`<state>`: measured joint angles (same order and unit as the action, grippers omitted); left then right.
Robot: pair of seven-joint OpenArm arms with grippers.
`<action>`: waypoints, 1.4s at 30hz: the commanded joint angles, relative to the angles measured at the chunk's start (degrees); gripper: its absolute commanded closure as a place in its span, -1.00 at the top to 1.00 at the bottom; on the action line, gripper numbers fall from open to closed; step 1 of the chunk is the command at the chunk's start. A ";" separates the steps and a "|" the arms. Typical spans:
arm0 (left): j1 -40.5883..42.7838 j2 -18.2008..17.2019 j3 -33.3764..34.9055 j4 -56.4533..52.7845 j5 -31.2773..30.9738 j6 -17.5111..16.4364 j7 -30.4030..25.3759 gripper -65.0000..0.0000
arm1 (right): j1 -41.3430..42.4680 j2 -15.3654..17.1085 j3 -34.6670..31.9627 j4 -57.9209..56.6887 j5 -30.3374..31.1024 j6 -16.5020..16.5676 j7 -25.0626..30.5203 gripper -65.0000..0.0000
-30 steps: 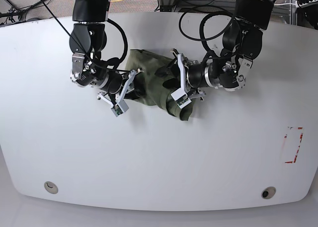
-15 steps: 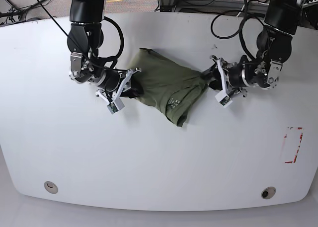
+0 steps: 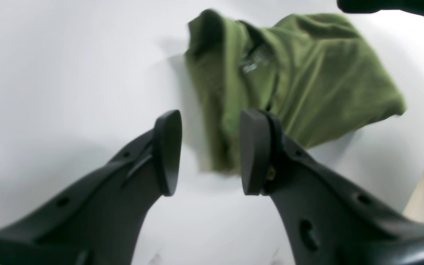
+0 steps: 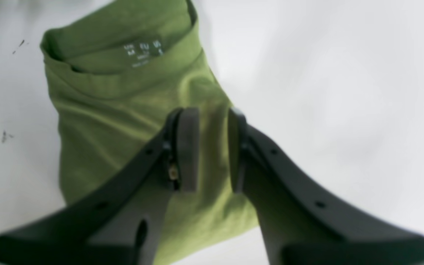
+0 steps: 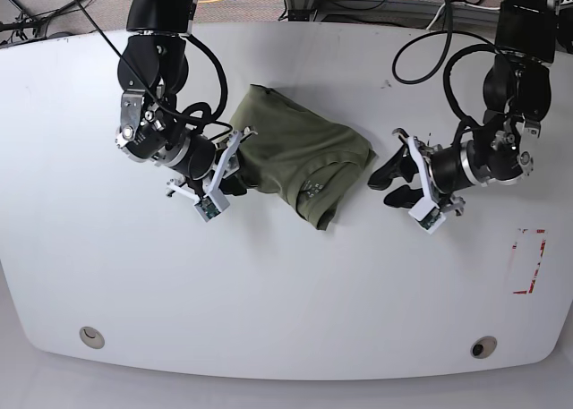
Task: Fold the T-shirt properly
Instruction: 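Regrasp the folded bundle with the left gripper and lift it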
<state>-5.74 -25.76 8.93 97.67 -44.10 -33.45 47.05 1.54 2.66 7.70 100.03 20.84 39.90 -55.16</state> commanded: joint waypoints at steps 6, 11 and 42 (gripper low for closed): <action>1.21 11.12 1.93 -1.36 2.73 0.00 0.03 -0.29 | -2.64 -0.24 0.08 3.31 0.04 0.10 -0.01 -0.62; 1.30 15.96 4.74 -6.63 14.95 0.00 -0.32 -0.29 | -3.34 1.61 -0.19 -0.29 0.04 0.10 3.07 -0.62; -8.72 7.87 0.08 -6.11 16.01 -0.09 -0.67 -0.28 | -4.84 0.99 -21.81 -4.16 1.71 -2.41 12.12 -0.62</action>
<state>-15.33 -17.19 9.30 86.83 -26.68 -33.45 46.39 -4.14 3.46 -14.59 93.45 20.58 37.47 -44.64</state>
